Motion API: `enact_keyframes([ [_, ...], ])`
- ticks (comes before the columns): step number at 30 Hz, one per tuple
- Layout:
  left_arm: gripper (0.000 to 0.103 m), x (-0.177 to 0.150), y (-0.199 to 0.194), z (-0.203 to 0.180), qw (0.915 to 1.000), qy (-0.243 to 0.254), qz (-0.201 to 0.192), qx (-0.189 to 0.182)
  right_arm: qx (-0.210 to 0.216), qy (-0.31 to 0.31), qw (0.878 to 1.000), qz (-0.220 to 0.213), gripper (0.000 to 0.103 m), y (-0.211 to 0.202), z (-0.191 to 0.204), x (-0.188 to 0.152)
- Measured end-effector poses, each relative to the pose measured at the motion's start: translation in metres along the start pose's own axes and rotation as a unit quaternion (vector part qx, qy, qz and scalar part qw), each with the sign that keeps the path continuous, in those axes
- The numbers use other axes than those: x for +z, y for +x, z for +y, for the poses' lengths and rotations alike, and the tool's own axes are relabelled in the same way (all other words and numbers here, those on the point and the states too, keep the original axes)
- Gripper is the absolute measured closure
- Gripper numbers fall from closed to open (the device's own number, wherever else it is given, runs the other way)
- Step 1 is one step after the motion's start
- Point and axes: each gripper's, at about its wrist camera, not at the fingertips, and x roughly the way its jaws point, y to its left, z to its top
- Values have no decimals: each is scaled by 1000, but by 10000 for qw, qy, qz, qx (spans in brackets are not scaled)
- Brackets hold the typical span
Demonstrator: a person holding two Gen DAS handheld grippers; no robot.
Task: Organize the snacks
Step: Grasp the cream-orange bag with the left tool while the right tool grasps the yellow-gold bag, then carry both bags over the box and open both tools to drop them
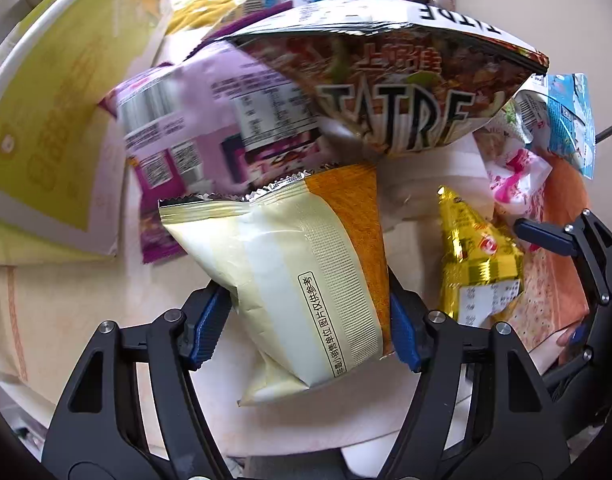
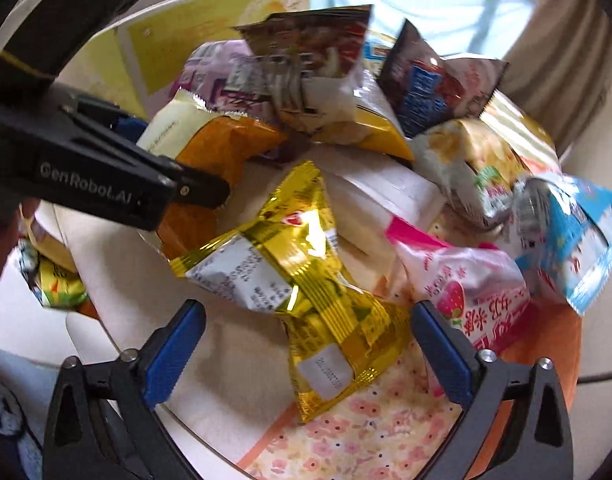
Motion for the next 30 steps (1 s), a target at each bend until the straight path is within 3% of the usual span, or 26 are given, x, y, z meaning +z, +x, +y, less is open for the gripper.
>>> enact_keyframes([
  [5, 36, -2, -4, 7, 9999, -100, 12, 10, -171, -224, 9996, 50, 27, 10, 11, 6],
  [12, 36, 5, 2, 16, 9999, -162, 7, 11, -258, -271, 9993, 2, 37, 20, -2, 15],
  [14, 36, 4, 1, 22, 9998, -185, 9, 14, -288, -216, 9993, -42, 49, 15, -5, 13],
  [19, 37, 4, 2, 26, 9997, -230, 7, 34, -256, -167, 9994, -161, 60, 5, -1, 14],
  [30, 37, -1, -10, 32, 9995, -284, -101, 36, -105, 326, 9988, -360, 64, -21, -11, 24],
])
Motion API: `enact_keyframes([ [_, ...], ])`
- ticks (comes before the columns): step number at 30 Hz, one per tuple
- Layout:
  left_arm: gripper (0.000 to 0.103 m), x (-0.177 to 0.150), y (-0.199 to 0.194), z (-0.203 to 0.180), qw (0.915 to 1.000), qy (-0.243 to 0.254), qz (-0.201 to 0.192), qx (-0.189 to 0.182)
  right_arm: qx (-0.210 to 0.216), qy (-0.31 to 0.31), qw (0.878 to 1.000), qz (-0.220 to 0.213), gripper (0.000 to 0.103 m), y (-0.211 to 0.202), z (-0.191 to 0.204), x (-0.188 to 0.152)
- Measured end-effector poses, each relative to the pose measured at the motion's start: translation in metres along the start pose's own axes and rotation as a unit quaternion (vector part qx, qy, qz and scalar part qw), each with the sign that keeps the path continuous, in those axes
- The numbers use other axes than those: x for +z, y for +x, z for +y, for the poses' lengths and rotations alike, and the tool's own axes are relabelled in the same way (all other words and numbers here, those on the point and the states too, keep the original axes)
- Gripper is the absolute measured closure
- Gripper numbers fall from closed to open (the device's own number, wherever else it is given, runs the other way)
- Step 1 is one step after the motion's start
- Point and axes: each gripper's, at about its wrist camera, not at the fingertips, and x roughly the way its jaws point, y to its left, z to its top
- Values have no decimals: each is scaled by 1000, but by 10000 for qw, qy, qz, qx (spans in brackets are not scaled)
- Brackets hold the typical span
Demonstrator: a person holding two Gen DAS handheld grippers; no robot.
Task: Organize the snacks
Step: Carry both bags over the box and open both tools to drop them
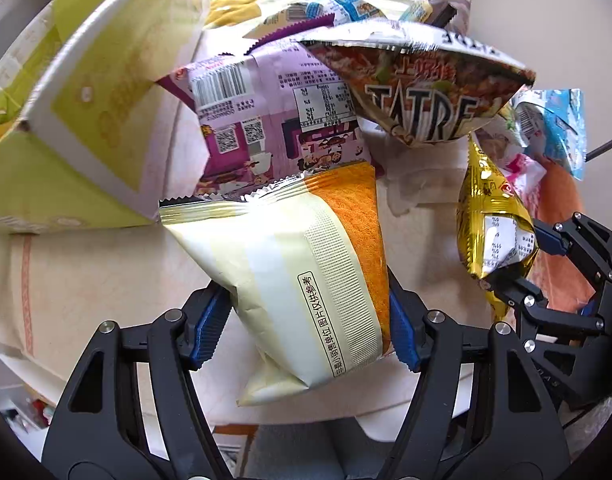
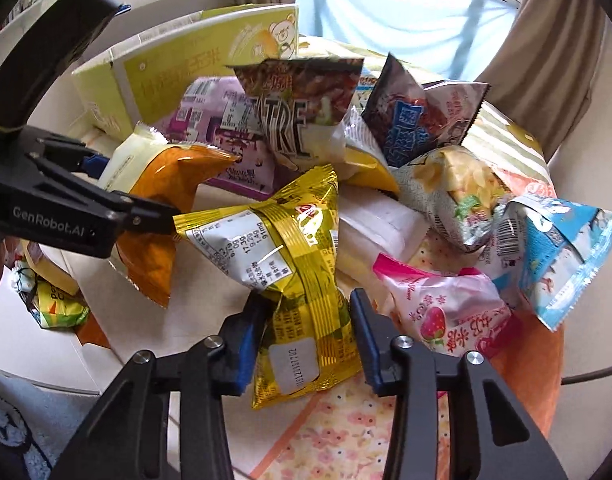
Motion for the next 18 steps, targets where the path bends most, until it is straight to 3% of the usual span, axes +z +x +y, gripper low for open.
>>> enact_keyframes([
  [10, 37, -7, -48, -1, 9991, -98, -401, -55, -12, 198, 9995, -261, 64, -42, -8, 3],
  [18, 37, 12, -114, 14, 9917, -351, -1237, -70, -25, 394, 9971, -643, 64, -96, -4, 28],
])
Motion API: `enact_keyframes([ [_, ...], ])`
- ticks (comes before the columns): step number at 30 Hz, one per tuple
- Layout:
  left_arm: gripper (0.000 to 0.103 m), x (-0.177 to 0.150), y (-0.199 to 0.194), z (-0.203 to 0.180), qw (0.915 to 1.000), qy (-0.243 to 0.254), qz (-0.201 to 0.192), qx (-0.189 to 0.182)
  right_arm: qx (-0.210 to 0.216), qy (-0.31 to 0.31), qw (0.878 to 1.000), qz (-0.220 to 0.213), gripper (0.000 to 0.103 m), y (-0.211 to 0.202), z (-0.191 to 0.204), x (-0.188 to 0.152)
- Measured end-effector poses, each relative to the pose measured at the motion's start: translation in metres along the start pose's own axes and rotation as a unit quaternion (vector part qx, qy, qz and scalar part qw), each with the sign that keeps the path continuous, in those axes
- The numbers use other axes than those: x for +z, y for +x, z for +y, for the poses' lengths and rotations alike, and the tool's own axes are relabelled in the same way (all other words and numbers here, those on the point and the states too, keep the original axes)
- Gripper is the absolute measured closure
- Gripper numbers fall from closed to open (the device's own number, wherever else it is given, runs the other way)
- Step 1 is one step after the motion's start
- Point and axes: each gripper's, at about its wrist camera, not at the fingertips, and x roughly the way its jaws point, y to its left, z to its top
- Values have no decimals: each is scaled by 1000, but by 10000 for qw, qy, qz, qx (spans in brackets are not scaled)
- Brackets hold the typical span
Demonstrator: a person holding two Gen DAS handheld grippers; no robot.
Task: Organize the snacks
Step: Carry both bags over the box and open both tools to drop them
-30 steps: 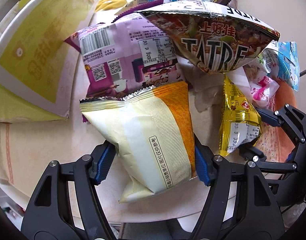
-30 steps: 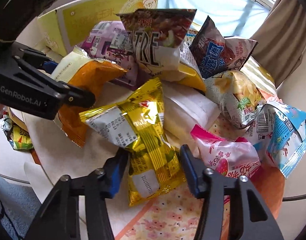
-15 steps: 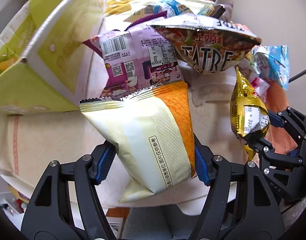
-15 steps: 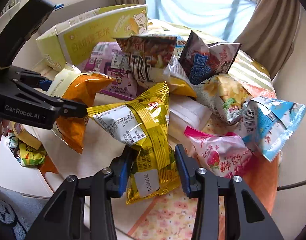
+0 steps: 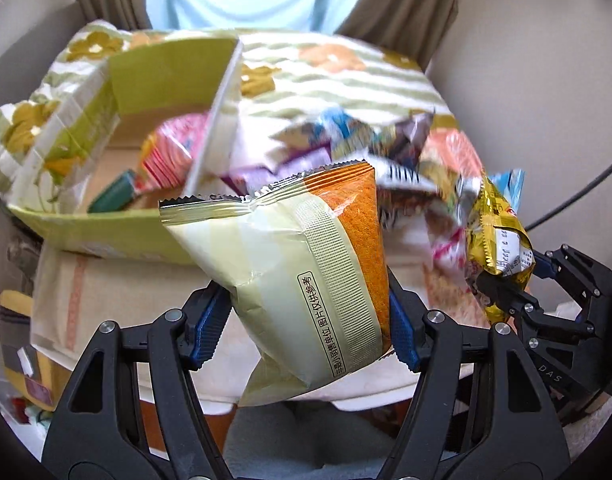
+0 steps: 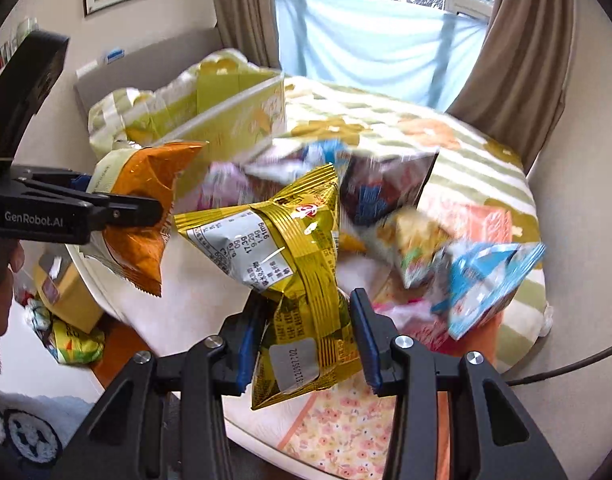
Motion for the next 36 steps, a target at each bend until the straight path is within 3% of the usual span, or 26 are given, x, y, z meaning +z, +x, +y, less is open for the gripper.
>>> enact_keyframes([
  [8, 37, 58, -41, 59, 9981, -211, -539, 188, 117, -88, 9990, -419, 64, -10, 18, 80],
  [14, 37, 104, -42, 121, 9973, -206, -633, 303, 287, -131, 9973, -668, 64, 17, 53, 152],
  [24, 37, 176, 12, 226, 9994, 41, -236, 240, 492, 291, 9971, -498, 64, 100, 114, 245],
  [36, 35, 208, 89, 270, 9976, 487, 489, -99, 291, 1271, 9914, 57, 64, 173, 128, 273],
])
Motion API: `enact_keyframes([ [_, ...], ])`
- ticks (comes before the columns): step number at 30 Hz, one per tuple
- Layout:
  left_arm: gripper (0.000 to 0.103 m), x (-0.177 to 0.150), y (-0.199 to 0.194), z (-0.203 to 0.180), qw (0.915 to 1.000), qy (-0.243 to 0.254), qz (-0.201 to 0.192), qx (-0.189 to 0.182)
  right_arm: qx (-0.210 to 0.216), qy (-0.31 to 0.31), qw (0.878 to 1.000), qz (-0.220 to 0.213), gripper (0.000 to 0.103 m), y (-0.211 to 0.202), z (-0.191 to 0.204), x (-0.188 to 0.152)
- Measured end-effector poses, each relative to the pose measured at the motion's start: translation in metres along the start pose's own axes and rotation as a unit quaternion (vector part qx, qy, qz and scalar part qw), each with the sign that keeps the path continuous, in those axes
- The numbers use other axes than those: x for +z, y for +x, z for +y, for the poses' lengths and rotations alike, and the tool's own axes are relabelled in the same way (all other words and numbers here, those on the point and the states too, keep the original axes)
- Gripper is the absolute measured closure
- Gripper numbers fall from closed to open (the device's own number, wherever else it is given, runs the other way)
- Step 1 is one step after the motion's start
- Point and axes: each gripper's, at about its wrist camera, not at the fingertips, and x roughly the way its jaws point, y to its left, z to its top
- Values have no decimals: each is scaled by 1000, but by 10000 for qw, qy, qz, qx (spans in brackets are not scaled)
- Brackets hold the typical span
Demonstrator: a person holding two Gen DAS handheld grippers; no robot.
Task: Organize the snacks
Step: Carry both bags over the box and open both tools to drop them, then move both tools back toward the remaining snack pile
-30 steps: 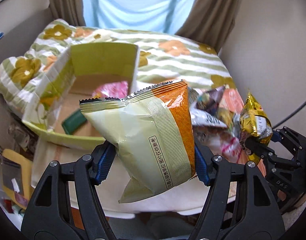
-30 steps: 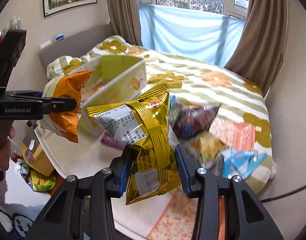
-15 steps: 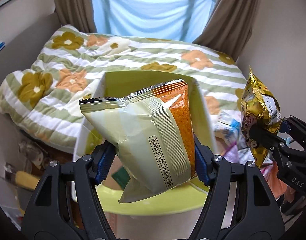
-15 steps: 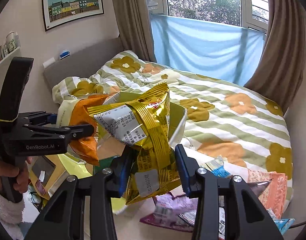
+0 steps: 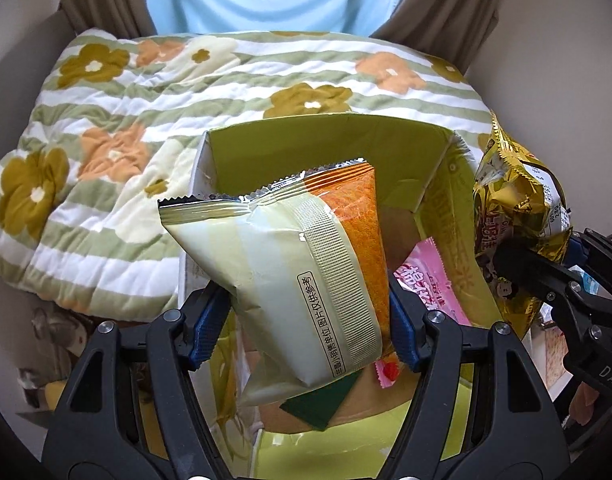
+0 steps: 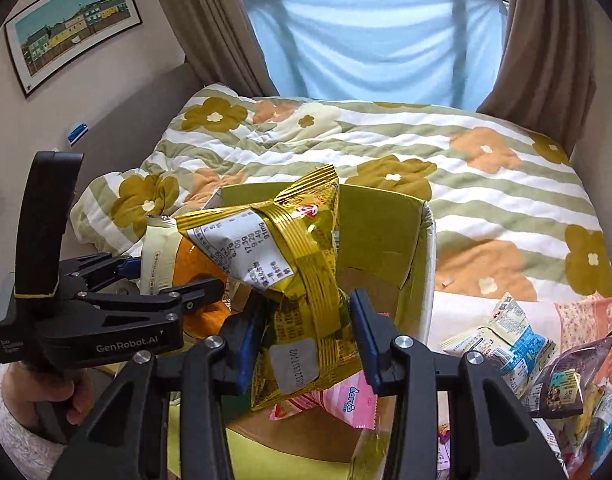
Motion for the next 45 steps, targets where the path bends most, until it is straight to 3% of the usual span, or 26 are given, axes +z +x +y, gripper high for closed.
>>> enact_keyframes([
  [2, 25, 2, 4, -1, 10000, 73, 15, 23, -47, 94, 9999, 61, 64, 8, -1, 2],
  [3, 8, 2, 4, -1, 9999, 99, 1, 64, -59, 124, 9999, 82, 64, 10, -3, 2],
  [4, 0, 3, 1, -1, 9999, 102, -47, 94, -65, 144, 9998, 103, 64, 12, -4, 2],
  [12, 0, -18, -27, 16, 9993, -213, -269, 147, 33, 229, 9995, 237, 64, 24, -5, 0],
  [25, 0, -40, -35, 12, 9985, -373, -228, 331, 69, -24, 9982, 590, 62, 46, -1, 4],
  [27, 0, -41, -36, 10, 9984, -384, -232, 343, 83, -8, 9983, 578, 57, 46, 0, 3],
  [29, 0, -42, -38, 9, 9983, -382, -237, 364, 141, 31, 9985, 525, 37, 44, 0, 2],
  [31, 0, -44, -40, 7, 9983, -360, -240, 385, 225, 67, 9984, 509, 29, 41, 0, -1],
  [45, 0, -57, -69, -3, 9973, -286, -500, 454, 213, -95, 9991, 349, 29, 9, 12, -14],
])
